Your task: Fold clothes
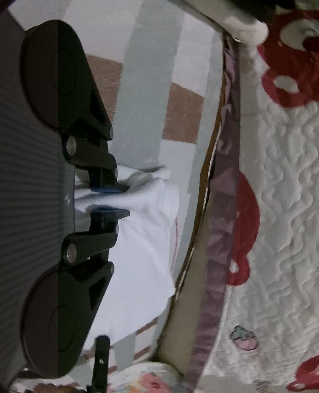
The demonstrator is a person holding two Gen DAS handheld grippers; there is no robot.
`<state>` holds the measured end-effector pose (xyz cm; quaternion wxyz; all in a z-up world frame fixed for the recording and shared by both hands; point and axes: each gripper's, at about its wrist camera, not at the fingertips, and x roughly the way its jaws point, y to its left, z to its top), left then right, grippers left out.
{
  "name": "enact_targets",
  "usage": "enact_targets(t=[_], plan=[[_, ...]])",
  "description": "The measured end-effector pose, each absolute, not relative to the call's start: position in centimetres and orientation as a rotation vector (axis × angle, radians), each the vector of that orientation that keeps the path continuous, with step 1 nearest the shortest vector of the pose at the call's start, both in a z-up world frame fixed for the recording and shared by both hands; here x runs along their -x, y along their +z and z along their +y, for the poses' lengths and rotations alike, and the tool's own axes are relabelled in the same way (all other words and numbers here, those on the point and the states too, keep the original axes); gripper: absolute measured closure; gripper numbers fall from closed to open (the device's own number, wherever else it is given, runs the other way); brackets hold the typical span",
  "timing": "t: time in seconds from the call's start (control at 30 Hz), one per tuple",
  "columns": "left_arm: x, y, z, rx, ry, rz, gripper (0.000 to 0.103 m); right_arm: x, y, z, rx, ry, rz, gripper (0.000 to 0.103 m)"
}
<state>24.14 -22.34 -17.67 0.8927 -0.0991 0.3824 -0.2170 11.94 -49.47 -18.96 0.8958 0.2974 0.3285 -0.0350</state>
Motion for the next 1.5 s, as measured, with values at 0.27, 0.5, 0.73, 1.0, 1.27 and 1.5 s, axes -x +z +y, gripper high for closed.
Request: enact_targets(t=[0.27, 0.5, 0.73, 1.0, 1.27, 1.5], plan=[[-21.2, -14.2, -22.5, 0.107, -0.430, 0.657, 0.079, -13.0, -20.4, -49.9, -0.661, -0.083, 0.712, 0.055], [-17.3, -15.7, -23.5, -0.163, -0.638, 0.717, 0.065, -12.4, -20.7, -49.6, -0.718, -0.097, 0.696, 0.054], [-17.5, -16.8, -17.8, 0.177, -0.507, 0.850, 0.054, -8.8, -20.6, -46.5, -0.792, -0.033, 0.748, 0.048], [-11.3, -14.1, -15.3, 0.066, -0.412, 0.799, 0.056, -2.0, -21.4, -42.6, -0.920, 0.065, 0.767, 0.048], [-7.4, -11.2, -14.6, 0.171, -0.405, 0.653, 0.055, 0.7, -22.8, -40.1, -1.114, 0.139, 0.795, 0.047], [-6.3, -10.3, -15.7, 0.158, -0.560, 0.606, 0.053, -1.4, -21.1, -39.5, -1.075, 0.205, 0.714, 0.085]])
